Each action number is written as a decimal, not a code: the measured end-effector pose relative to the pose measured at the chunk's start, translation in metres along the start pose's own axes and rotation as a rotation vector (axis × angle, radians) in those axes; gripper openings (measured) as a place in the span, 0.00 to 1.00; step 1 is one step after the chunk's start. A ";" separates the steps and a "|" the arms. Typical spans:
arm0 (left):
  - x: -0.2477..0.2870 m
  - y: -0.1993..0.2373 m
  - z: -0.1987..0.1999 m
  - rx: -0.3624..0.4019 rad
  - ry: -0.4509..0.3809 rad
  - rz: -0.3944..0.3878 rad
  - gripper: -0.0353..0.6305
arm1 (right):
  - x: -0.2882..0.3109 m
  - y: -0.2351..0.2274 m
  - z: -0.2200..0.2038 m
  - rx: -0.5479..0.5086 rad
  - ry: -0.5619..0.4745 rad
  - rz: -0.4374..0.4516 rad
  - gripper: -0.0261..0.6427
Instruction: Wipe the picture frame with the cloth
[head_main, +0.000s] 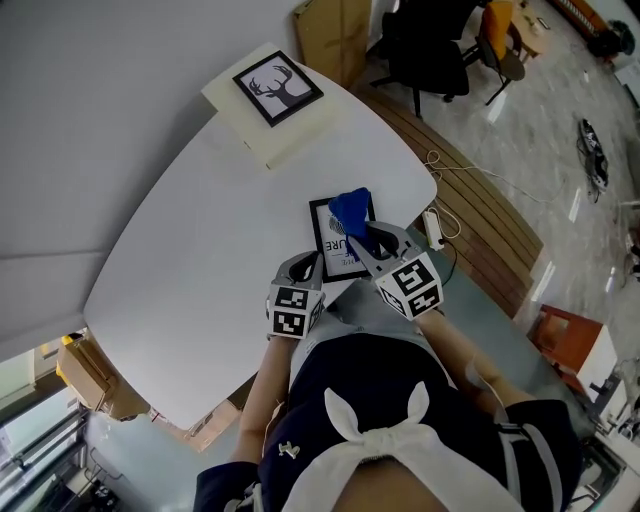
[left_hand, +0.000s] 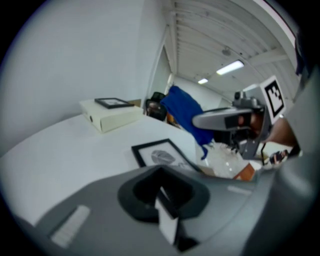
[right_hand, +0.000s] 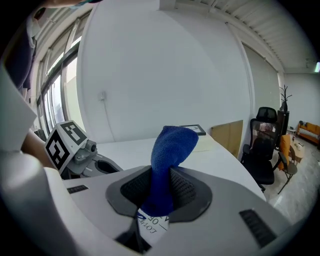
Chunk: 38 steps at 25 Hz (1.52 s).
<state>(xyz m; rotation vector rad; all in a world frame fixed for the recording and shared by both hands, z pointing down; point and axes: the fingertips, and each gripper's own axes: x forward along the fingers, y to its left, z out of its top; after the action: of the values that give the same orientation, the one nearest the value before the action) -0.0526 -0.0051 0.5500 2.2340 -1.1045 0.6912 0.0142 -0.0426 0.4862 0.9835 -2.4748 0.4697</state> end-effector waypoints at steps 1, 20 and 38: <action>0.003 0.002 -0.002 -0.005 0.012 0.004 0.05 | 0.005 -0.002 -0.001 -0.005 0.008 0.012 0.17; 0.038 0.019 -0.026 -0.091 0.072 0.103 0.05 | 0.088 -0.014 -0.038 -0.143 0.215 0.190 0.17; 0.044 0.023 -0.034 -0.173 0.035 0.122 0.05 | 0.131 -0.009 -0.061 -0.256 0.301 0.197 0.17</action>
<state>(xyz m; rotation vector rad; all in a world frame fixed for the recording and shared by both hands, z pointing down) -0.0555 -0.0180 0.6088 2.0158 -1.2423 0.6549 -0.0489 -0.0950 0.6057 0.5286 -2.2931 0.3234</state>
